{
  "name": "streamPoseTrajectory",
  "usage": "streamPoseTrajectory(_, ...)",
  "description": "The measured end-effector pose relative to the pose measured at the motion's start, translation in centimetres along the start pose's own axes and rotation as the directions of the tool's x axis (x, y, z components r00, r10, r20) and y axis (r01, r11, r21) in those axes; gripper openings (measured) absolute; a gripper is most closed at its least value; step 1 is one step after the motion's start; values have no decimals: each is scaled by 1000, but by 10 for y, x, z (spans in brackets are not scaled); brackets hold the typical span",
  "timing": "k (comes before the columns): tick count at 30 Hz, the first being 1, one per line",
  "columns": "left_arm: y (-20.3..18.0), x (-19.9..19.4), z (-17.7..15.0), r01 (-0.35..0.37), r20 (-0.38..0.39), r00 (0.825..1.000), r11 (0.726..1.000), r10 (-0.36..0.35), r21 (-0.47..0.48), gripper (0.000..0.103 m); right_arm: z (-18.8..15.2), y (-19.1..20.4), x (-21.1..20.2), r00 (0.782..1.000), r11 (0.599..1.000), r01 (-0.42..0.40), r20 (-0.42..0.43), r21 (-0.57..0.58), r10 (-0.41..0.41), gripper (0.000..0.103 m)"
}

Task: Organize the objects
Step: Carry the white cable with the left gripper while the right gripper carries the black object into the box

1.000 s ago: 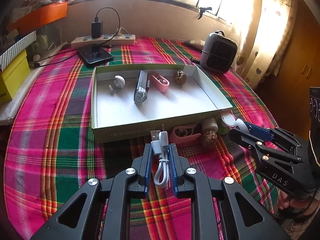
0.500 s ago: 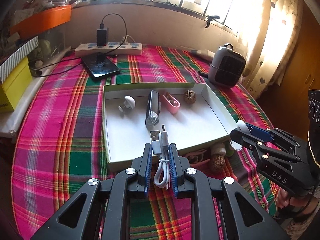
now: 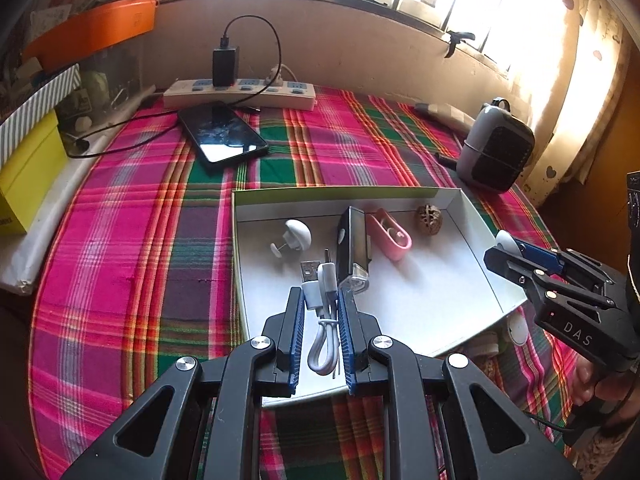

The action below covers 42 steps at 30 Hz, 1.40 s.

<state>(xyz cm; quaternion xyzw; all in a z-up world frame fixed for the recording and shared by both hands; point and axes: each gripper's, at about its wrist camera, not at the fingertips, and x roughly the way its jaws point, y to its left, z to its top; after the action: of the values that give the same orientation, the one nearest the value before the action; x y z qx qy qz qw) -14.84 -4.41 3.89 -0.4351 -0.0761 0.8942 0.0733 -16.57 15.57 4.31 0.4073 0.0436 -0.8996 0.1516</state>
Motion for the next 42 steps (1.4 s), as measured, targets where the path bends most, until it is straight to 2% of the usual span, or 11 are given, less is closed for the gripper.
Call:
streamPoseTrajectory(16,9,34,12,-34,-49,998,999,34,3,15,13,-12,48,996,1000,18,-82,-2,-18,36)
streamPoseTrajectory(27,4,46,19,-33,-55,998,999,34,30,15,19,-14,65,994,998,50,-99,-24,-52,36)
streamPoseTrajectory(30,0,48,19,-57,-46,997,997,60,56,15,20,-13,67,994,998,50,-99,-28,-53,36)
streamPoseTrajectory(42,1,51,22,-64,-46,997,996,67,62,15,20,-8,74,993,998,44,-105,-37,-48,36)
